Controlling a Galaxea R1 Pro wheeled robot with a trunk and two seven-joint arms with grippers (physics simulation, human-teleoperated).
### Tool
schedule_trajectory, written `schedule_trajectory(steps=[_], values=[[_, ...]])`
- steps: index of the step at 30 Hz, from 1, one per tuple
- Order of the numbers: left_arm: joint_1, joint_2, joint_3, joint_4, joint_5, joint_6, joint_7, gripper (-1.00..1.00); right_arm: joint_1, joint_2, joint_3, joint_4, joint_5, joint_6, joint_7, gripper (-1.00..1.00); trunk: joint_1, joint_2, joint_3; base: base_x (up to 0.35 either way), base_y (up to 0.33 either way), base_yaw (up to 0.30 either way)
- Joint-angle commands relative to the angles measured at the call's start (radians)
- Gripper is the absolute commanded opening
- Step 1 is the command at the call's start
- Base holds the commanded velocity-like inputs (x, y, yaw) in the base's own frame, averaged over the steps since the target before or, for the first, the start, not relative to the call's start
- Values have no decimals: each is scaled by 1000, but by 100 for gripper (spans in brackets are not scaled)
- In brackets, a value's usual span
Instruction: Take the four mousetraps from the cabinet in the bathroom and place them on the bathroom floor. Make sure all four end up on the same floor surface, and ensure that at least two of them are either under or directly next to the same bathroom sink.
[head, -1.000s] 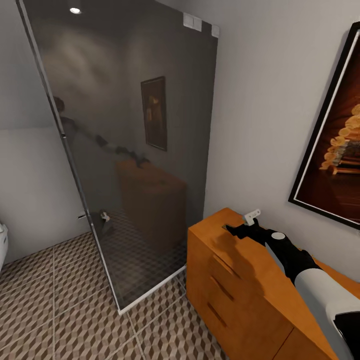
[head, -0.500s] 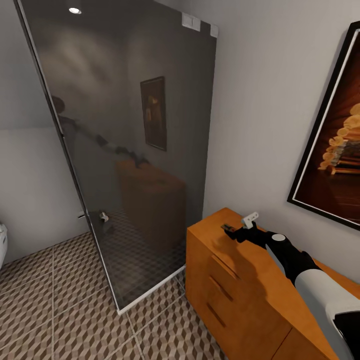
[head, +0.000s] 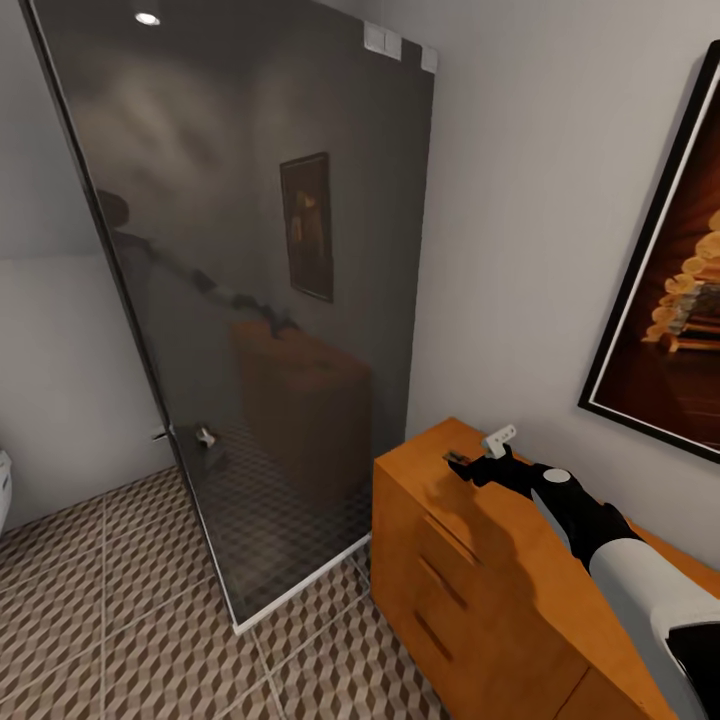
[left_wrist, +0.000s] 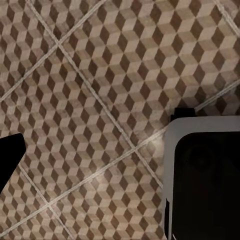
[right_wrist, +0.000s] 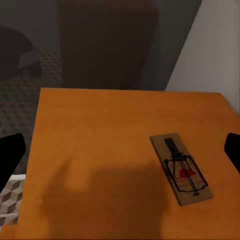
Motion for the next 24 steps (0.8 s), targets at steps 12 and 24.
schedule_trajectory(steps=[12,24], values=[[-1,-1,-6,2,2,-5,1,100,-1,-1,4,-1,2,-1,2,100,1,-2,-2,128,0,0],[-1,-1,-6,3,2,-5,1,100,-1,-2,4,-1,3,-1,1,100,1,-2,-2,11,0,0]])
